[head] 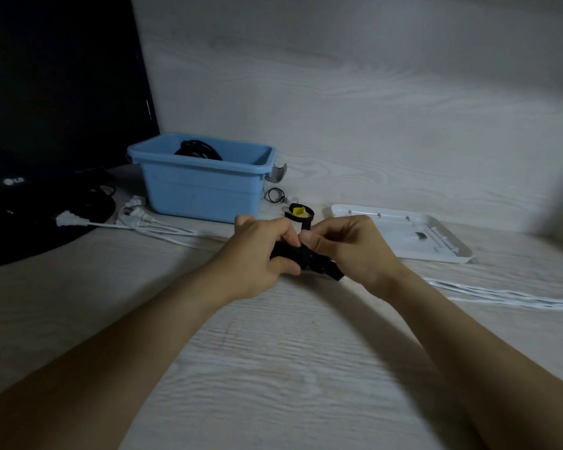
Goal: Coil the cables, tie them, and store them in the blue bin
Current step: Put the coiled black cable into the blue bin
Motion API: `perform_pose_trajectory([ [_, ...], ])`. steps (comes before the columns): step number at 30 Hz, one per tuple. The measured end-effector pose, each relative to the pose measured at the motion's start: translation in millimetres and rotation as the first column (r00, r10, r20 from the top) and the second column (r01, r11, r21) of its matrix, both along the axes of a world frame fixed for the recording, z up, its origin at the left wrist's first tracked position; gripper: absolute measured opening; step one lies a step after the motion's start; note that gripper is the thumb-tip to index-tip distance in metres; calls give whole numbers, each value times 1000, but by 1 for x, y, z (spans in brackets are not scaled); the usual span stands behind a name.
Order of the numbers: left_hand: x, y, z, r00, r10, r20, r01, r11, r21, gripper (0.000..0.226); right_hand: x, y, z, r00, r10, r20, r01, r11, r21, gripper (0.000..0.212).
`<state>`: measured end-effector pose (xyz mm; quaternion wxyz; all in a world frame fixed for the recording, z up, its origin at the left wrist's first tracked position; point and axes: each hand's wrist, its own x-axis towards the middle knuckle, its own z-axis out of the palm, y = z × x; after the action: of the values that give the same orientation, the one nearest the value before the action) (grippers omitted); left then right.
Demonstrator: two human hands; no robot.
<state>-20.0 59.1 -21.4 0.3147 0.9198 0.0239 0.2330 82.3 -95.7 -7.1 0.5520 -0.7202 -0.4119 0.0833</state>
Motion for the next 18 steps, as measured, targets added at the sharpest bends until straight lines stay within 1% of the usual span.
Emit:
perform_pose_trajectory([
  [1, 0, -4, -1, 999, 16, 38, -16, 1000, 24, 30, 2, -2, 3, 999, 18, -46, -19, 999, -32, 16],
  [3, -1, -11, -1, 983, 4, 185, -18, 997, 73, 21, 5, -7, 9, 992, 39, -121, -45, 998, -48, 20],
  [5, 1, -14, -1, 926, -49, 375, -21, 983, 180, 13, 8, -10, 15, 984, 59, -168, -64, 998, -21, 22],
  [7, 6, -13, 1, 878, -89, 470, -50, 960, 274, 13, 7, -11, 20, 984, 67, -168, -72, 997, -26, 25],
  [9, 8, -11, 0, 851, -123, 511, -62, 942, 329, 11, 4, -10, 22, 991, 53, -119, -65, 993, -94, 29],
  [11, 9, -9, -6, 833, -138, 536, -82, 927, 366, 17, 0, -8, 24, 996, 22, -90, -37, 986, -165, 34],
  [14, 11, -9, -13, 821, -105, 561, -142, 915, 379, 17, -4, -2, 24, 996, -68, -53, 54, 973, -225, 35],
  [18, 13, -12, -11, 800, -77, 595, -185, 912, 366, 17, -3, -1, 25, 975, -175, -136, 147, 970, -194, 29],
])
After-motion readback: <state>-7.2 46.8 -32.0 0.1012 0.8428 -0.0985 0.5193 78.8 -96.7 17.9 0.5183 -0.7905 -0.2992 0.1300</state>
